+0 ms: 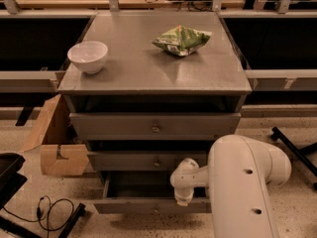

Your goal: Open bottom drawer

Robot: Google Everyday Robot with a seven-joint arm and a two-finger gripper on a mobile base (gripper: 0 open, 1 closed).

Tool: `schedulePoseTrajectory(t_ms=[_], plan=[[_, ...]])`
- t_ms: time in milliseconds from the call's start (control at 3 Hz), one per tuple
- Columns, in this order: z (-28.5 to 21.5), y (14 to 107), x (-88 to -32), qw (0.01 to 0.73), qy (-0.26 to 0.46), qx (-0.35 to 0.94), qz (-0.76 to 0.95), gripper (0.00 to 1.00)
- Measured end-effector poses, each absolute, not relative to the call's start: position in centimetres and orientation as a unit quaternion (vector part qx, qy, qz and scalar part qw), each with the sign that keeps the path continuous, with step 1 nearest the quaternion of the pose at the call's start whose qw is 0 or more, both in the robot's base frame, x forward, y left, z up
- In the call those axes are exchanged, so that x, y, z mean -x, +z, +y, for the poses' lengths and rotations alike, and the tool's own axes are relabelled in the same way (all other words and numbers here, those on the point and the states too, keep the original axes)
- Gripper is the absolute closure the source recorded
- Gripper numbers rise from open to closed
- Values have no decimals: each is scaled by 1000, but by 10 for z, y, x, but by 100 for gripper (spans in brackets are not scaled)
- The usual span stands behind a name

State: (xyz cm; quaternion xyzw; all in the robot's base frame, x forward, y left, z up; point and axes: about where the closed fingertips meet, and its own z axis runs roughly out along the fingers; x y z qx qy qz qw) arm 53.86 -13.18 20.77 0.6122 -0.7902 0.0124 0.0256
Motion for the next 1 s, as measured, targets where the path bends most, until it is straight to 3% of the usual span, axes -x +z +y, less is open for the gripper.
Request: schedulePoseTrajectory(t_ms=[1000], plan=[[-132, 209, -528, 36, 1, -612, -790, 100]])
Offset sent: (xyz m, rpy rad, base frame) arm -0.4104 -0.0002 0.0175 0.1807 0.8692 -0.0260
